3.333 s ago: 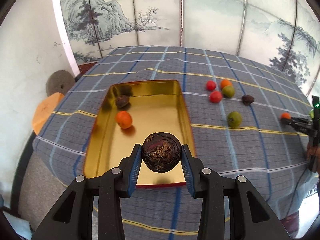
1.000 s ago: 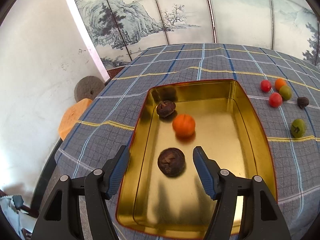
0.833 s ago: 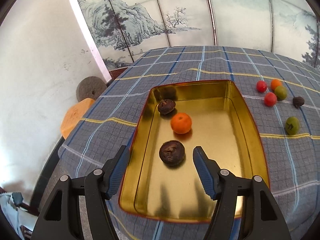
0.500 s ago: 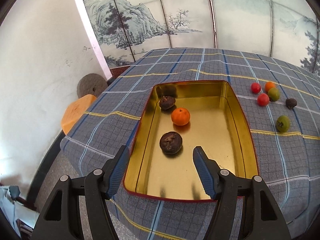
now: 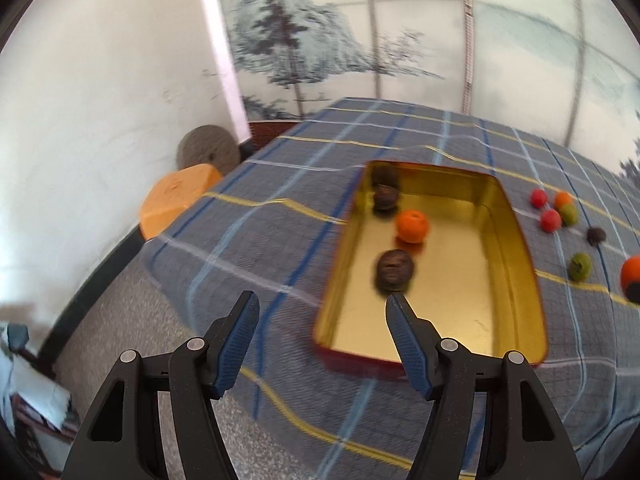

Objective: Organize fruits
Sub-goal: 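Carry the large orange into the tin and release it with the right gripper, then grasp the green tomato with the left gripper, then carry the green tomato toward the tin with the left gripper while the right gripper grasps a red tomato, then lower the green tomato into the tin and open the left gripper, then carry the red tomato into the tin and open the right gripper, then grasp another red tomato on the cloth with the left gripper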

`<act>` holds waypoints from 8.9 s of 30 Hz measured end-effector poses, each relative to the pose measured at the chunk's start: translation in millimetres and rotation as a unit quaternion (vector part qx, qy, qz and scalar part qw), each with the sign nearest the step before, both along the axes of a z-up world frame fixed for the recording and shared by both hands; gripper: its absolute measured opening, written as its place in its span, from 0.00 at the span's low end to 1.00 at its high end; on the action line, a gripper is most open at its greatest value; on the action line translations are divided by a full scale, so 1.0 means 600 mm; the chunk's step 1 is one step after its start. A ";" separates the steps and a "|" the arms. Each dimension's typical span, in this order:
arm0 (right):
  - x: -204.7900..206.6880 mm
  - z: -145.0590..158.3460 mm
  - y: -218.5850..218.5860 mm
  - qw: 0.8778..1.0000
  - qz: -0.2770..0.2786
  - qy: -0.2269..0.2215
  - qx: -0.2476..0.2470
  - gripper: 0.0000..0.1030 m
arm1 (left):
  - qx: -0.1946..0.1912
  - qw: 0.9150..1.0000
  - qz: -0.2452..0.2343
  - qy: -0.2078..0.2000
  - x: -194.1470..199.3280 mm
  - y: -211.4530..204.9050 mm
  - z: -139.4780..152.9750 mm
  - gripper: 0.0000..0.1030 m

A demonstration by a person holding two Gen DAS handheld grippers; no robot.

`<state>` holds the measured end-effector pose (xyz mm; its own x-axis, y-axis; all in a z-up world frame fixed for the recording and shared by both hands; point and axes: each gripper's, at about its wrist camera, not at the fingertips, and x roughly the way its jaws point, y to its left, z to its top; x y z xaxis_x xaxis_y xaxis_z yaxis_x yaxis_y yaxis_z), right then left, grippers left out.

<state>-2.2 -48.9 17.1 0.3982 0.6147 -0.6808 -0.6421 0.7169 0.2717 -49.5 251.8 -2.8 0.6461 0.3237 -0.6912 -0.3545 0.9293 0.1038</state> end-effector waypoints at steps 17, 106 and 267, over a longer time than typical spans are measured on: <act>0.030 -0.053 0.326 0.986 0.159 0.043 -0.039 0.35 | 0.014 0.999 0.031 0.004 -0.042 0.056 -0.010 0.65; 0.039 -0.037 -0.251 0.996 -0.088 -0.025 0.010 0.69 | -0.183 0.948 -0.250 0.069 0.171 -0.290 -0.020 0.34; 0.107 -0.105 -0.313 0.960 -0.260 0.065 -0.082 0.99 | -0.046 0.970 -0.237 0.030 0.065 -0.206 0.032 0.69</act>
<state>61.8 -236.5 -45.8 0.5278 0.2361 -0.8159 -0.1537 0.9713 0.1816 -10.7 128.2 16.6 0.6647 -0.0647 -0.7443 0.1192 0.9927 0.0202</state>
